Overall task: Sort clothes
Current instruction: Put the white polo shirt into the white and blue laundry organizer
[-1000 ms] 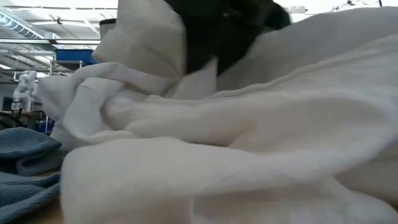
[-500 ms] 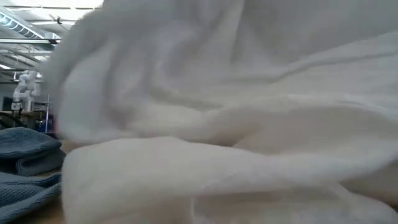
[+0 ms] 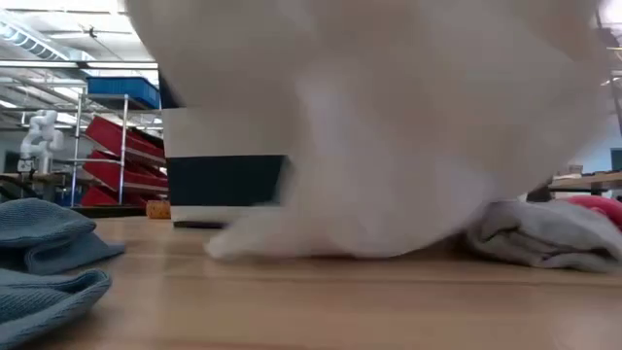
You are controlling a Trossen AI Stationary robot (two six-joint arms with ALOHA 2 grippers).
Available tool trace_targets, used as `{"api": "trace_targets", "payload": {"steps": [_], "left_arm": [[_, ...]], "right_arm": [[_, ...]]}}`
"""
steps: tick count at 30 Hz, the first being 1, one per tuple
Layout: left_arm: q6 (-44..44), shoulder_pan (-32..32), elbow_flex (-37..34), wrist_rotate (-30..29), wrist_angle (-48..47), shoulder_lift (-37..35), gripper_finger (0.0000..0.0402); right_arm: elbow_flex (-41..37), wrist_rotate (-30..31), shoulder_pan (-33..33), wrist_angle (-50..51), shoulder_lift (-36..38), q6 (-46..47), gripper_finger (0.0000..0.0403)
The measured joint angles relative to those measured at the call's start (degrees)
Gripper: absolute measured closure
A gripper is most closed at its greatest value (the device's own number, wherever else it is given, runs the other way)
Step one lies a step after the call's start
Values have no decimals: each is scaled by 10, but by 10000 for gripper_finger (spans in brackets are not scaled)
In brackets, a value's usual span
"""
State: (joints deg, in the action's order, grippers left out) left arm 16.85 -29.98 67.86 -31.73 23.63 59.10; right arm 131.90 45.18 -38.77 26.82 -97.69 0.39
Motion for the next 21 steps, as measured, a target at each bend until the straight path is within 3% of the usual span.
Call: {"api": "trace_targets", "payload": {"steps": [5,12,17,21], "left_arm": [[1,0,18,19,-1,-15,402],[1,0,21,83,-3,-26,402],[0,0,21,123,-7,-26,402],[-27,-2,21,147,-92,-27,402]], "right_arm": [[1,-102,18,-50,46,-38,403],[-1,-113,24,-3,46,22,403],[0,-135,16,-15,45,7,403],[0,-143,15,97,40,93,403]]}}
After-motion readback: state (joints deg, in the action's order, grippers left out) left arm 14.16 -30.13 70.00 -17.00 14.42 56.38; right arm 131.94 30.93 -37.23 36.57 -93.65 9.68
